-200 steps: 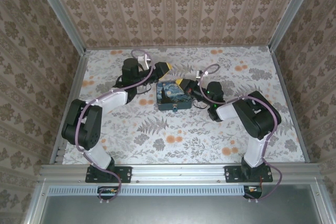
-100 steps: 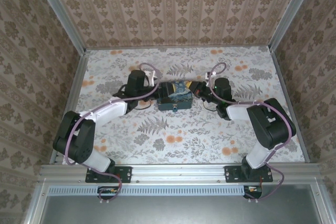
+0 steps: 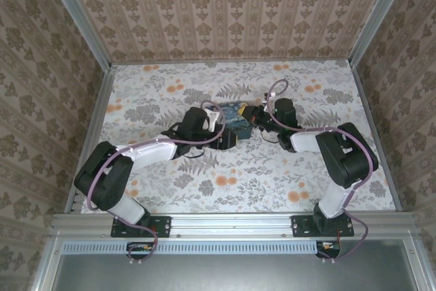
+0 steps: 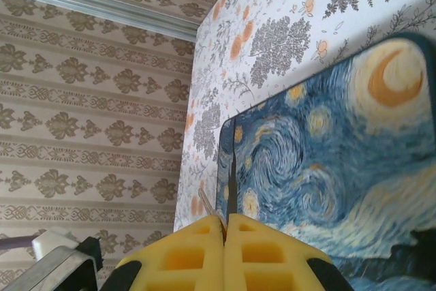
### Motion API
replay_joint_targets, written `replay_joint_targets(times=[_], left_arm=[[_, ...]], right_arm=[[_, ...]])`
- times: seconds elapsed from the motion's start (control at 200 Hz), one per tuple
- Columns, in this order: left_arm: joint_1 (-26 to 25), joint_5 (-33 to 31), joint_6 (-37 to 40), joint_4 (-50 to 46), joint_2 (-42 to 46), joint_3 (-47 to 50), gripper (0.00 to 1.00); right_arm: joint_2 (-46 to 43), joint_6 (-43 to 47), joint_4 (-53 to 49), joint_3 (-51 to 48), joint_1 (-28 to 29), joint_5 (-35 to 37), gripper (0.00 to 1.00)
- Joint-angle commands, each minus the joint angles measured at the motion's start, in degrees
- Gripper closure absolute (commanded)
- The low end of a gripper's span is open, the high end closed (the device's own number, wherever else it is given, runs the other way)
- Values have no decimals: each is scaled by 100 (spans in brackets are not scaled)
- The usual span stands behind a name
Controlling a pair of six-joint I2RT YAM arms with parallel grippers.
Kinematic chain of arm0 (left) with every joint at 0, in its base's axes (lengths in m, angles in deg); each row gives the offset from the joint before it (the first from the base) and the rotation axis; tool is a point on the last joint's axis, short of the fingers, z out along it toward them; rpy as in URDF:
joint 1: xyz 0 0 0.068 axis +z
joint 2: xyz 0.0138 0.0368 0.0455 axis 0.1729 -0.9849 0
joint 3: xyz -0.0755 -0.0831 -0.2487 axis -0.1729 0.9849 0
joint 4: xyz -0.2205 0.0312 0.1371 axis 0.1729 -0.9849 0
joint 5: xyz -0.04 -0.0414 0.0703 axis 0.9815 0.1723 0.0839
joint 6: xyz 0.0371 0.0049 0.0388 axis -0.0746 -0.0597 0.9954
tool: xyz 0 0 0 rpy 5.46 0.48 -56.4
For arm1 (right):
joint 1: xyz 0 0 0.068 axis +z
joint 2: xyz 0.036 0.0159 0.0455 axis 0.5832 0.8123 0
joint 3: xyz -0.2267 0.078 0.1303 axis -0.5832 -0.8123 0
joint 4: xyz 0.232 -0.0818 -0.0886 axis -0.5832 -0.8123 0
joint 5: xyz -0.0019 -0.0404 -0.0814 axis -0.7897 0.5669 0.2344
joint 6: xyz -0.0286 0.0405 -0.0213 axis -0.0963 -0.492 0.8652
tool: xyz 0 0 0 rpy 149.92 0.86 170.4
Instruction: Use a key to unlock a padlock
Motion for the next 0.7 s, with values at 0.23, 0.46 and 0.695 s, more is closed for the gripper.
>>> replay_joint_targets(times=[0.23,0.46,0.695], left_arm=[[-272,-999,-35,422,-290,423,25],[-276,-1205,-44,267,375,661,24],[-224,-1131,-18,382,109,590,24]], right_arm=[[157,-119,169,-78,31,20,100],[444,-129,246,9,40,24,100],[534,-147,292,36,74,57,100]])
